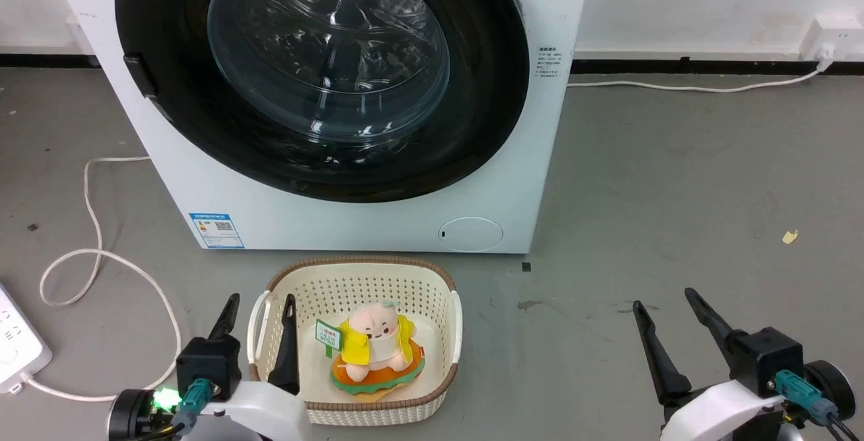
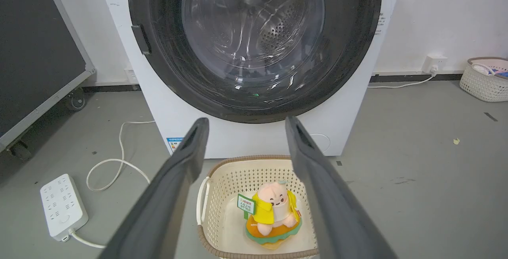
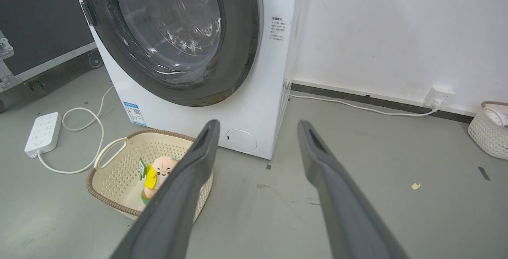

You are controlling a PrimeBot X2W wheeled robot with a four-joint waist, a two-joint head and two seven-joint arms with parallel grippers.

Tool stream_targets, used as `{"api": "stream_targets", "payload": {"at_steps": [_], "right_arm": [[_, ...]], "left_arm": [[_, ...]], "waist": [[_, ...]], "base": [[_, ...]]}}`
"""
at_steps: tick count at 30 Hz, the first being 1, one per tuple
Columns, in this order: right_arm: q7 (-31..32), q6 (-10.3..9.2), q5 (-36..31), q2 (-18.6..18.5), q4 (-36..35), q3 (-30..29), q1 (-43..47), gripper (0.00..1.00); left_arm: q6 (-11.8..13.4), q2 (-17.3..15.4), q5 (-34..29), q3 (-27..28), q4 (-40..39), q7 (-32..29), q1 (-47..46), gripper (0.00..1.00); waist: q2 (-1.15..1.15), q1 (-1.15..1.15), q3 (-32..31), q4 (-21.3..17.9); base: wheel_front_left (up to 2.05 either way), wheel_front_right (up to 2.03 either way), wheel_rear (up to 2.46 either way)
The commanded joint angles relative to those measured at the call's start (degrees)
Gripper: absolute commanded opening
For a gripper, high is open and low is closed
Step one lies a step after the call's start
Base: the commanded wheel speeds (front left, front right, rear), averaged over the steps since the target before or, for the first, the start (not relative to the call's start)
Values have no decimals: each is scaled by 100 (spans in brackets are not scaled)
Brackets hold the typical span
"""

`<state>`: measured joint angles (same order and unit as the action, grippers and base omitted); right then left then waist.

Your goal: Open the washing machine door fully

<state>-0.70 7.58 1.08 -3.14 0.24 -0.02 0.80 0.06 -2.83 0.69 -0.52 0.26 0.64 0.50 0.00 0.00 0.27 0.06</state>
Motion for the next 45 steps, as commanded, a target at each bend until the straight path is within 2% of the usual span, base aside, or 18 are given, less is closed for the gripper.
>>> {"api": "stream_targets", "payload": {"at_steps": [1, 13, 31, 32, 33, 45], "right_arm": [[-70, -1, 52, 2, -17, -24, 14, 100], [-225, -2, 120, -3, -142, -55, -145, 100], [-230, -3, 771, -365, -204, -35, -1057, 100], [-217, -3, 840, -386, -208, -24, -1123, 76], [-194, -3, 967, -438, -217, -9, -1262, 0], [139, -4, 1809, -479, 93, -251, -2269, 0]], "left_arm": [[43, 0, 22, -20, 1, 70, -14, 100], [116, -1, 75, -155, -31, 225, -131, 100], [249, -2, 166, -364, -117, 429, -377, 100], [258, -2, 173, -378, -121, 441, -389, 100], [276, -2, 188, -405, -131, 465, -415, 100], [390, -2, 295, -580, -185, 608, -597, 100]], "waist": [[0, 0, 15, 5], [0, 0, 283, 99], [0, 0, 774, 309], [0, 0, 798, 324], [0, 0, 849, 356], [0, 0, 1198, 588]], "base": [[0, 0, 0], [0, 0, 0], [0, 0, 0], [0, 0, 0], [0, 0, 0], [0, 0, 0]]}}
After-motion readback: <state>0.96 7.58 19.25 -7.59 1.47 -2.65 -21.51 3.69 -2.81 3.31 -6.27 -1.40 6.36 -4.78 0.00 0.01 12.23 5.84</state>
